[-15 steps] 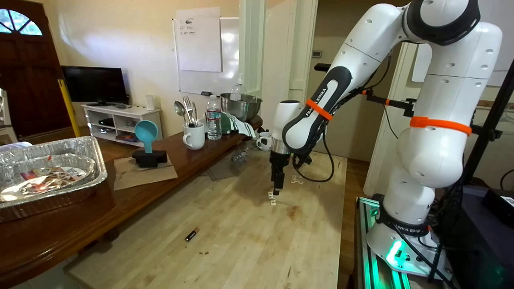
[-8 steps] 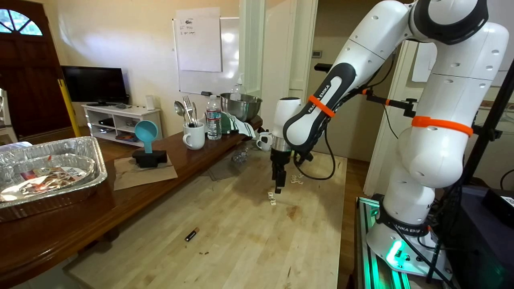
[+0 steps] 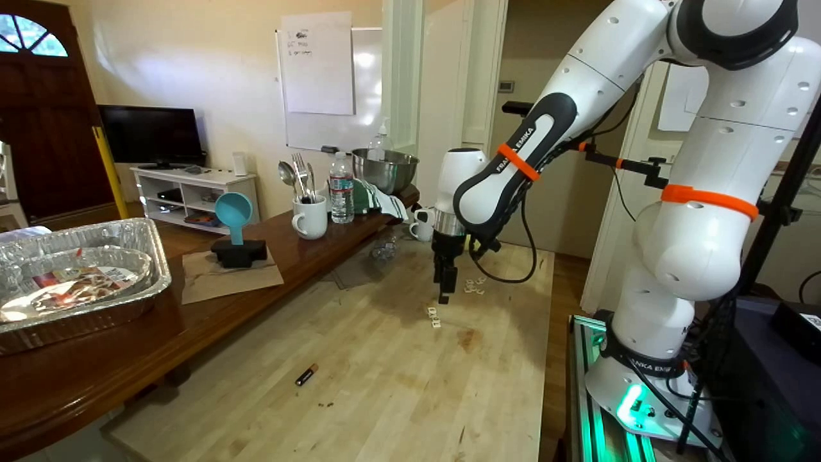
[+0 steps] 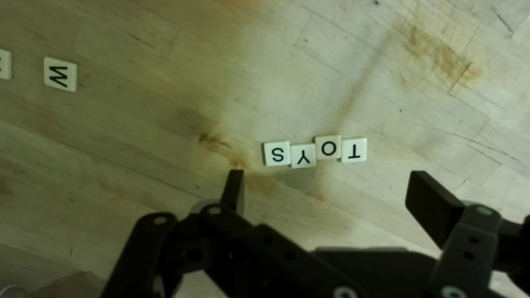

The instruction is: Create the word 'Toys'.

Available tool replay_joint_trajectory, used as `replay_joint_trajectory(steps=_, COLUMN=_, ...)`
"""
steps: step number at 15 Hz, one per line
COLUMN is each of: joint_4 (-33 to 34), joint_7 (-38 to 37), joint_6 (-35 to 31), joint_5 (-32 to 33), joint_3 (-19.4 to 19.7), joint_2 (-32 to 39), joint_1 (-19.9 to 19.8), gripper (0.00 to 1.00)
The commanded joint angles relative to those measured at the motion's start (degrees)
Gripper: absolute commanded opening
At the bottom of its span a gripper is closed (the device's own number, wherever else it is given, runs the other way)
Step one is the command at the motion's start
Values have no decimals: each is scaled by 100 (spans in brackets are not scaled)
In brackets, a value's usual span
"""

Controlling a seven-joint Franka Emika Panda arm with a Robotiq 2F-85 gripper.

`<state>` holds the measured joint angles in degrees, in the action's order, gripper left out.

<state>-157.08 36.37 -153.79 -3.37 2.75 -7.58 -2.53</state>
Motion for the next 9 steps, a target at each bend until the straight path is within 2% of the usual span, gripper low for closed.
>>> replay_joint_trajectory(steps=1, joint_4=-40, joint_7=3, joint_6=263, joint_5=28, joint_3=131, joint_2=-234, joint_1=141, gripper=100)
replay_joint_trajectory(steps=5, joint_4=-39, joint_7=30, joint_6=342, joint_5=-53, joint_3=166, joint_2=-338, joint_1=199, gripper=100)
replay_joint_trajectory(steps=6, joint_4=2, joint_7=-37, joint_6=125, joint_5=39, joint_3=162, joint_2=-159, joint_1=170, gripper=100)
replay_joint_trajectory(steps=9, joint_4=4, joint_7=-37, joint_6=126, joint_5=38, joint_3=178, joint_2=-171, joint_1=175, gripper=100)
